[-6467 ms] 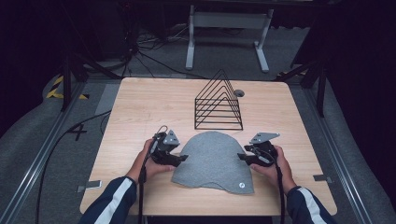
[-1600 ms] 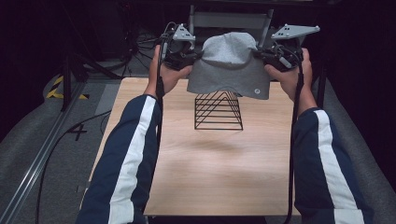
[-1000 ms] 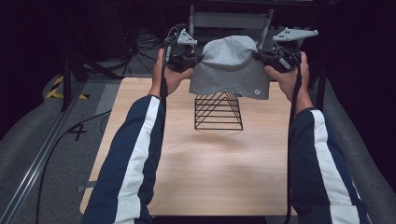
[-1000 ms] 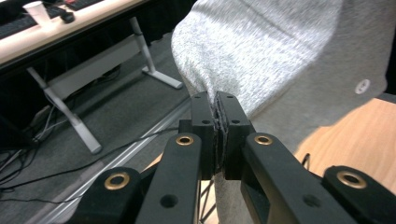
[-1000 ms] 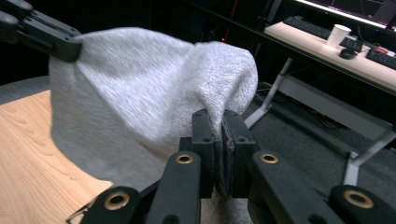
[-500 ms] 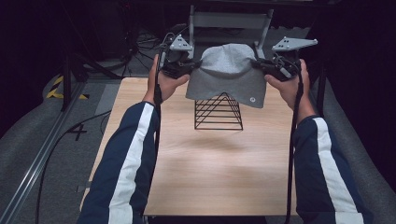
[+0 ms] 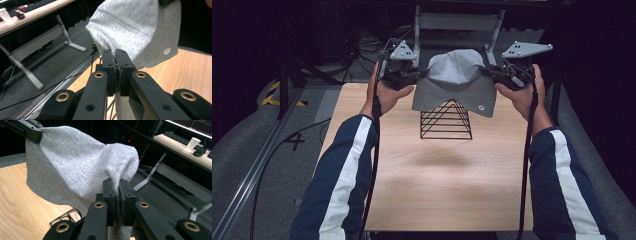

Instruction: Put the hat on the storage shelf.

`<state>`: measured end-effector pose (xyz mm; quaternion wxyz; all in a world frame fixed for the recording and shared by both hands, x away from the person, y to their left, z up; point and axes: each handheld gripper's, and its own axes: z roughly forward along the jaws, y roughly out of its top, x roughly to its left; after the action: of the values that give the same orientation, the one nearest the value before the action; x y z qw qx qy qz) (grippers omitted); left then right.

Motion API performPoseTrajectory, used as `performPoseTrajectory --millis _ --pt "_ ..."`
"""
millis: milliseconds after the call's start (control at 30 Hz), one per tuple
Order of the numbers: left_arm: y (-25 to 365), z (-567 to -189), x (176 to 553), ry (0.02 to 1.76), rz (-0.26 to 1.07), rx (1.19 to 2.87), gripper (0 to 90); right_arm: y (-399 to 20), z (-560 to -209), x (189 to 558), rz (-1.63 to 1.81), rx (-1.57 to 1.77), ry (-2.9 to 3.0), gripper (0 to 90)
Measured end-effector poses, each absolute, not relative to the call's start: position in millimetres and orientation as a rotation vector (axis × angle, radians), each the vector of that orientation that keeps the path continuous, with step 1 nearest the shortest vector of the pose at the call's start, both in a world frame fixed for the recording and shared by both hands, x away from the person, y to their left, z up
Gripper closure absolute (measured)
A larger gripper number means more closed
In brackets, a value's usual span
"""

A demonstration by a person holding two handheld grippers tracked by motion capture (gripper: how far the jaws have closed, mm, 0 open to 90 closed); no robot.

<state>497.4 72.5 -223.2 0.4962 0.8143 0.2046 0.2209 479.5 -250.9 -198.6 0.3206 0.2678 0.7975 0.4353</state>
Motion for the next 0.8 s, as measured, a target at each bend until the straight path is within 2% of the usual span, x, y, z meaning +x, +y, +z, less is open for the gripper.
performPoseTrajectory --millis 367,800 --pt "66 -259 510 0.541 0.503 2.019 87.0 -247 -228 487 1.13 0.747 2.131 85.2" --pt "59 -323 516 0.612 0.391 2.03 86.9 -254 -288 494 1.121 0.815 2.2 85.2"
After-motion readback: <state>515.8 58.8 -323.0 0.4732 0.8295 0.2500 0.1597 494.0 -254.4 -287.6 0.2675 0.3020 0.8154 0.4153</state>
